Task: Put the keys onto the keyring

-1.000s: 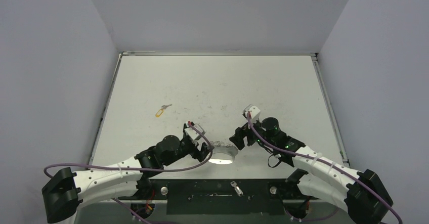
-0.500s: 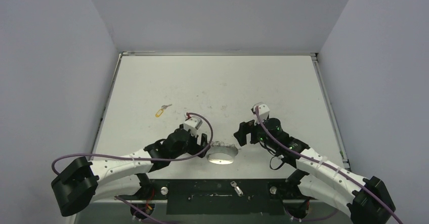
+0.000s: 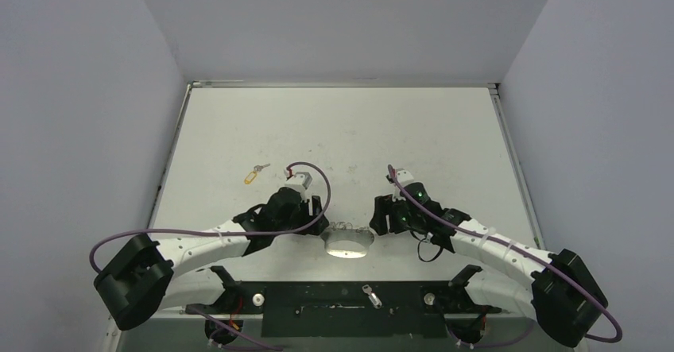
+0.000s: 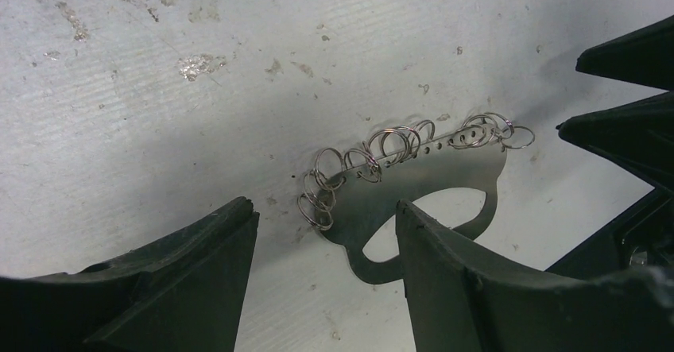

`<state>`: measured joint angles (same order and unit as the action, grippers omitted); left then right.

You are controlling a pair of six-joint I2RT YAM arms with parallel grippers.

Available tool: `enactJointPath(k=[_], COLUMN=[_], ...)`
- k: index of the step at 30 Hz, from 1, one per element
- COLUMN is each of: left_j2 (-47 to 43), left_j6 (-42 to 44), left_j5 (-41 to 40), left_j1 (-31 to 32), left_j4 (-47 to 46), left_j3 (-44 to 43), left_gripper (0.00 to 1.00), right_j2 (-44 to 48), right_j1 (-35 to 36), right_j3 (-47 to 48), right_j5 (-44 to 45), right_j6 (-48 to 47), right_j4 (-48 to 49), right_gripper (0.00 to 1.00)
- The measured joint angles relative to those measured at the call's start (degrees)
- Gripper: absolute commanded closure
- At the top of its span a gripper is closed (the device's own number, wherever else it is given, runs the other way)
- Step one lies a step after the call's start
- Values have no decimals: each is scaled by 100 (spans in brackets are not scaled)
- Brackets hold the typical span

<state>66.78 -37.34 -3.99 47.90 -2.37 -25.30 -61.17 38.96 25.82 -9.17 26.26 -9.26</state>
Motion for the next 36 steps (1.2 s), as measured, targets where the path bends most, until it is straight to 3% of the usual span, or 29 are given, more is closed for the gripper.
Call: enactJointPath(k=[10,16,22,28,36], left_j2=[455,675,619,57,-1255], left_j6=[-575,-750,-863,-927,-1139], left_j5=[376,623,737,940,1222], left_j1=[-240,-330,-542,-1060,-2232], left_j4=[118,120,170,310,1069], left_j3=[-90,-146,-168,-37,470], left_gripper=[56,55,50,49,46], right_j2=[-179,-387,-861,-1781,-3158], right_j1=[2,85,758,1381,2243], right_j3=[98,332,984,1810,3141], right_j5=[-317,-363,-22,269,678], right_j6=[68,35,-157,-396,-774], right_j4=[-52,-44,-140,-157,-356], right_gripper=[49,53,60,65,69])
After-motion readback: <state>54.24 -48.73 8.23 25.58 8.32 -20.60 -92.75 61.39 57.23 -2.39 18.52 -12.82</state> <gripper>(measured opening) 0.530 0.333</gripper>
